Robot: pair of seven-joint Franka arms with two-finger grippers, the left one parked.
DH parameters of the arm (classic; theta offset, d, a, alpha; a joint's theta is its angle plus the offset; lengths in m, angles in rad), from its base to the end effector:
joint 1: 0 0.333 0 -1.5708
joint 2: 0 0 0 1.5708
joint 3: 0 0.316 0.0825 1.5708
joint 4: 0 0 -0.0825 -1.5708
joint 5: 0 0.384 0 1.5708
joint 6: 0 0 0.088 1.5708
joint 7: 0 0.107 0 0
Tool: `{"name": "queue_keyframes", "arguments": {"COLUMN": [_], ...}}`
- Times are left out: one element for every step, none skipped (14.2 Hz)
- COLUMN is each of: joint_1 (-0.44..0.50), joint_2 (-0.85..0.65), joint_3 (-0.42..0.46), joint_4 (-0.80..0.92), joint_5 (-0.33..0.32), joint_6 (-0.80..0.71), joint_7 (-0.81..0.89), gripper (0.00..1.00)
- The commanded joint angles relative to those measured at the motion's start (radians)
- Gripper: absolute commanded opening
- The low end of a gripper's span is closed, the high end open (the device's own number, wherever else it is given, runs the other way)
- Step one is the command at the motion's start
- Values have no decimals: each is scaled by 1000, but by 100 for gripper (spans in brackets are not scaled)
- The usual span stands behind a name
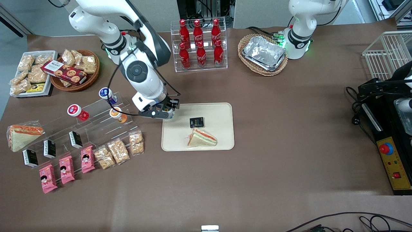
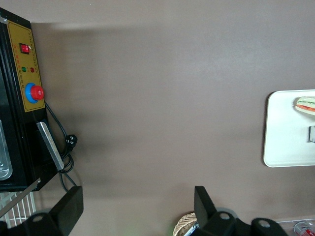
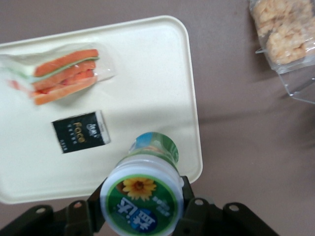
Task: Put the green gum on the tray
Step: 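Lower the green gum bottle onto the tray and open the right gripper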
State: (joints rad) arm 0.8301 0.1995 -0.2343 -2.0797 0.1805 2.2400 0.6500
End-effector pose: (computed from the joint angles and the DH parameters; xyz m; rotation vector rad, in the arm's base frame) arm 0.4697 0.3279 0.3320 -3.0710 0.2537 0.1234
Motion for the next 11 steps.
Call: {"name": "queue_keyframes", "arguments": {"joint_1": [7, 17, 36, 41, 41, 38, 38, 37, 37, 38, 38], "joint_2": [69, 89, 113, 133, 144, 146, 147, 147, 147, 147, 147], "joint_3": [-8, -8, -8, -8, -8, -8, -8, -8, -8, -8, -8], "joint_4": [-64, -86, -94, -94, -92, -92, -91, -89, -89, -88, -88], "joint_5": [-13, -13, -13, -13, -12, -13, -12, -9, -6, -6, -6], "joint_6": [155, 206, 243, 262, 277, 277, 277, 276, 276, 276, 276], "joint_7": [14, 14, 16, 17, 16, 13, 14, 17, 17, 17, 17], "gripper": [18, 18, 18, 18, 18, 19, 26, 75, 93, 96, 96]}}
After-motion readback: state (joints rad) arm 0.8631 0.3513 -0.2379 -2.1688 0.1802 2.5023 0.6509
